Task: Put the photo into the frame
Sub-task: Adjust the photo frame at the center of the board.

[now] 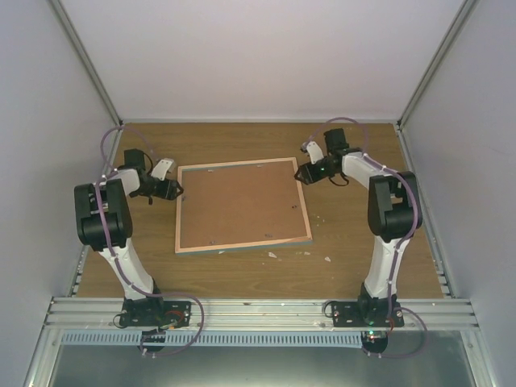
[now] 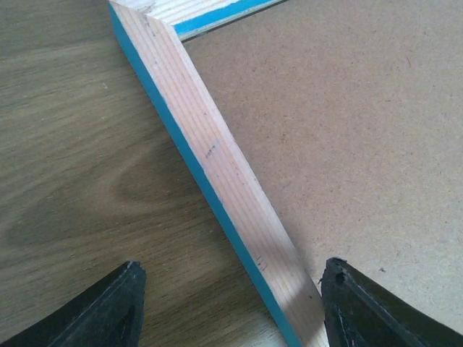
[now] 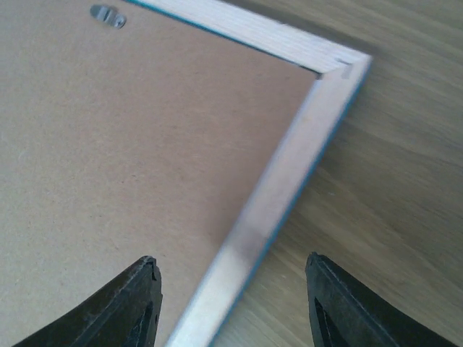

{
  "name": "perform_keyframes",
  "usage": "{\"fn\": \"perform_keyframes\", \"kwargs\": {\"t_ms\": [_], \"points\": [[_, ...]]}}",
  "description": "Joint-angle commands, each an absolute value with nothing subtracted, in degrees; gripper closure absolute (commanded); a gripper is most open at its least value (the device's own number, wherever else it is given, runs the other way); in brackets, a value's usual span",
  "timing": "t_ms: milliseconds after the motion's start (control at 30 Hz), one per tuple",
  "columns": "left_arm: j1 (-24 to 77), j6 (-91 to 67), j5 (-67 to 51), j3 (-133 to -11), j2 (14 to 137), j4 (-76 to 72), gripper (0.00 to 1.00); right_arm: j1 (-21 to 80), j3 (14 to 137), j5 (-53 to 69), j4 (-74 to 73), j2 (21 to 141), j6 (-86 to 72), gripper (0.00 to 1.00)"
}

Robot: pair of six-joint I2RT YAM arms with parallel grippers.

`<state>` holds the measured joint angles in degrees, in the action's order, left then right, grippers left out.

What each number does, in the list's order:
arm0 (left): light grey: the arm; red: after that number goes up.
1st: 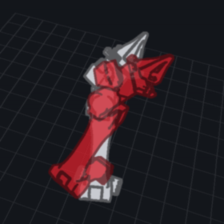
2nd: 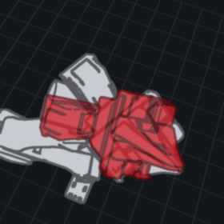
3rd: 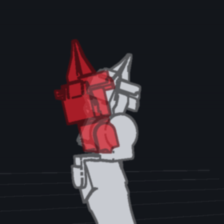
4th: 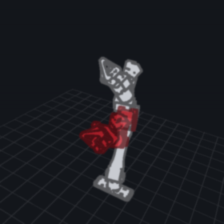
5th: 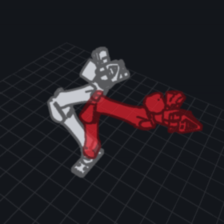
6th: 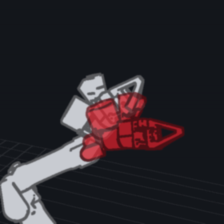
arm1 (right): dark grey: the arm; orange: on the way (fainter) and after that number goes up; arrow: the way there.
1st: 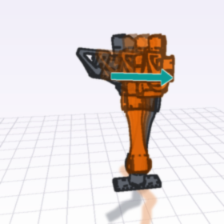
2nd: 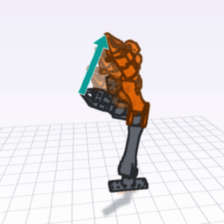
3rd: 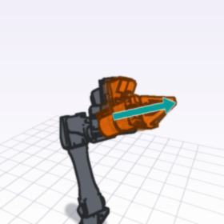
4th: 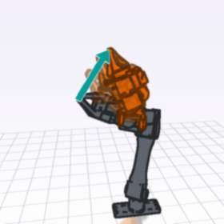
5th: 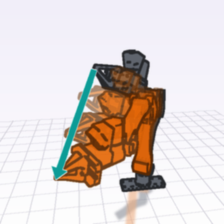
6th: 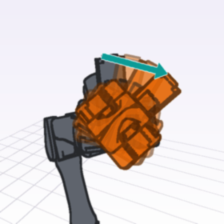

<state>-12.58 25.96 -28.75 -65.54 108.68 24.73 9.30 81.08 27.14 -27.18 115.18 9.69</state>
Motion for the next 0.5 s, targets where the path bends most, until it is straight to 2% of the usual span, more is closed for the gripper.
{"fn": "perform_keyframes", "kwargs": {"t_ms": [0, 133, 200, 300, 467], "points": [[-11.8, 26.1, -27.4, -64.4, 107.9, 22.2, 0.32, 13.5, 80.3, 20.9, -25.1, 117.0, 11.8, 0.43], [-11.5, 26.2, -26.9, -64.2, 107.8, 22.0, 0.32, 18.2, 77.1, 5.5, -21.8, 122.2, 15.6, 0.40], [-11.4, 26.2, -27.0, -64.4, 107.8, 22.1, 0.32, 20.8, 75.8, 1.9, -21.6, 125.4, 17.4, 0.38], [-11.3, 26.9, -26.5, -64.4, 107.2, 22.3, 0.32, 22.8, 75.2, 3.1, -23.1, 125.0, 17.2, 0.35], [-11.3, 27.7, -25.8, -64.9, 106.9, 22.8, 0.32, 19.8, 78.4, 7.6, -27.2, 118.4, 15.3, 0.34]]}}
